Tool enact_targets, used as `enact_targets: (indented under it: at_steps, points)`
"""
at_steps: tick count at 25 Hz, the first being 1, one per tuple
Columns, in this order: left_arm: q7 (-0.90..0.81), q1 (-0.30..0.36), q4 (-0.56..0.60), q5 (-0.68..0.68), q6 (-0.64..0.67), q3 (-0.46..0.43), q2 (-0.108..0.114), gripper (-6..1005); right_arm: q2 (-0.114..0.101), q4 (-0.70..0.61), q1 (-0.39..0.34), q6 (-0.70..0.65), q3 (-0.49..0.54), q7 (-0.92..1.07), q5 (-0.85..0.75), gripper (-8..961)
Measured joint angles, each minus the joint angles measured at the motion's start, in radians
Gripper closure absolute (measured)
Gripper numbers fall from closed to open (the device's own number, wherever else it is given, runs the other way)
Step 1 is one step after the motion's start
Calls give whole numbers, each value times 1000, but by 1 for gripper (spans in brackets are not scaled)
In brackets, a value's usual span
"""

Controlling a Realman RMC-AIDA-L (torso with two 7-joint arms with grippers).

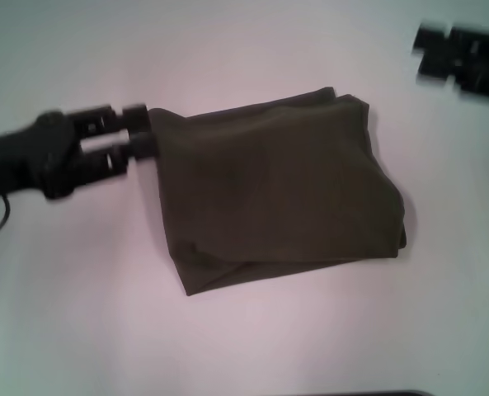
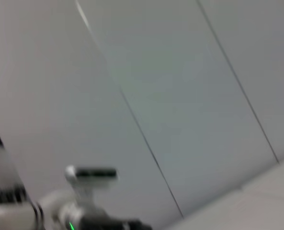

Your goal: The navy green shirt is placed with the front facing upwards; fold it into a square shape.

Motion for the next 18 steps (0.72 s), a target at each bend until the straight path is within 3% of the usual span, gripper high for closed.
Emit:
enact_targets:
  at_steps: [4, 7, 10, 16, 18]
  points:
    - [75, 51, 18, 7, -10, 33, 0, 429, 60, -116, -66, 51, 5, -124, -141, 437]
    - [116, 81, 48, 13, -27, 32, -3, 363, 89, -130, -115, 61, 15, -215, -144, 332]
    - [199, 108, 69, 16, -42, 29, -10, 297, 95, -80, -139, 53, 13, -292, -142, 207]
    - [369, 161, 112, 20, -92, 33, -36, 90, 97, 107, -144, 51, -8, -518, -187, 131]
    - [379, 163, 130, 29, -89, 33, -34, 90, 97, 157, -141, 51, -23, -594, -213, 129]
